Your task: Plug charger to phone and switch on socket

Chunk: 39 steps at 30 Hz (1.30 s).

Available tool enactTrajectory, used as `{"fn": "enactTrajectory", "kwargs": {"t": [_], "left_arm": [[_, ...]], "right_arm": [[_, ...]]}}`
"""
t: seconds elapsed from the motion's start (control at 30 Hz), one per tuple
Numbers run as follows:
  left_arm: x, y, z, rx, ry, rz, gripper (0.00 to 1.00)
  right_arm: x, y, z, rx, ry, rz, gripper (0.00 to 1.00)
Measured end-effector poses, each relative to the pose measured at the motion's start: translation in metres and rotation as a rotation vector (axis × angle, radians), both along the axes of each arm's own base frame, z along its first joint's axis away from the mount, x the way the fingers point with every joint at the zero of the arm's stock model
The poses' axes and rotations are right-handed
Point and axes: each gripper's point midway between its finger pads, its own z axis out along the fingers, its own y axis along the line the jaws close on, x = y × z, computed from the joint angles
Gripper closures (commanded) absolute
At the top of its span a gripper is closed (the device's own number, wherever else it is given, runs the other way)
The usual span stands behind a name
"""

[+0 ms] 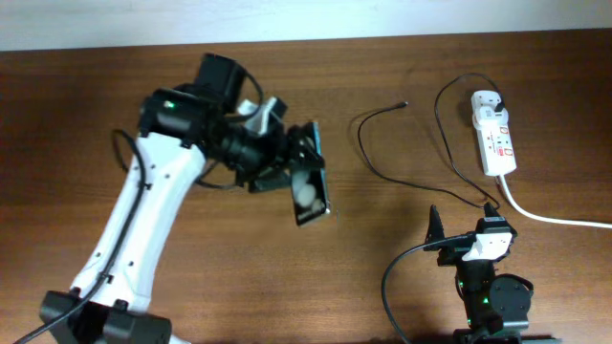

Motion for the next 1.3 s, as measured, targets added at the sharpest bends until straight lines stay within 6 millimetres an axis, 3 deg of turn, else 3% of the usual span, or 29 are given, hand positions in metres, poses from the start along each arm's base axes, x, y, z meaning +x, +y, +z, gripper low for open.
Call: {"fn": "enactTrajectory", "kwargs": {"t": [0.13, 0.2, 0.27, 0.33, 0.53, 0.87, 1.0, 1.1, 1.17, 1.27, 1.3], "left_arm": [[0.022, 0.026, -0.009, -0.008, 0.020, 0.077, 0.30], [0.023, 0.025, -0.035, -0.012, 0.092, 0.061, 0.31], [0.024, 0.017, -0.065, -0.059, 0.170, 0.038, 0.26], [0.021, 0.009, -0.081, -0.129, 0.244, 0.026, 0.30], [0.014, -0.009, -0.049, -0.380, 0.332, 0.001, 0.32], [0.013, -0.012, -0.040, -0.436, 0.352, -0.002, 0.31], [0.013, -0.012, -0.040, -0.436, 0.352, -0.003, 0.29], [0.013, -0.012, -0.040, -0.436, 0.352, -0.002, 0.29], [0.013, -0.012, -0.040, -0.435, 0.352, -0.002, 0.29], [0.013, -0.012, -0.040, -0.435, 0.352, -0.002, 0.29], [0.013, -0.011, -0.040, -0.434, 0.352, -0.002, 0.29]], "right_arm": [[0.000, 0.000, 0.000, -0.001, 0.000, 0.000, 0.01], [0.000, 0.000, 0.000, 0.000, 0.000, 0.000, 0.01], [0.000, 0.000, 0.000, 0.000, 0.000, 0.000, 0.01], [0.000, 0.000, 0.000, -0.001, 0.000, 0.000, 0.01], [0.000, 0.000, 0.000, -0.002, 0.000, 0.000, 0.01], [0.000, 0.002, 0.000, 0.015, -0.001, 0.009, 0.01], [-0.006, 0.043, 0.006, 0.361, 0.025, 0.230, 0.01], [-0.032, 0.099, 0.009, 0.792, 0.223, 0.535, 0.01], [-0.052, 0.122, 0.008, 0.969, 0.380, 0.666, 0.02], [-0.063, 0.132, 0.010, 1.136, 0.506, 0.706, 0.01], [-0.064, 0.132, 0.020, 1.124, 0.466, 0.736, 0.02]]}}
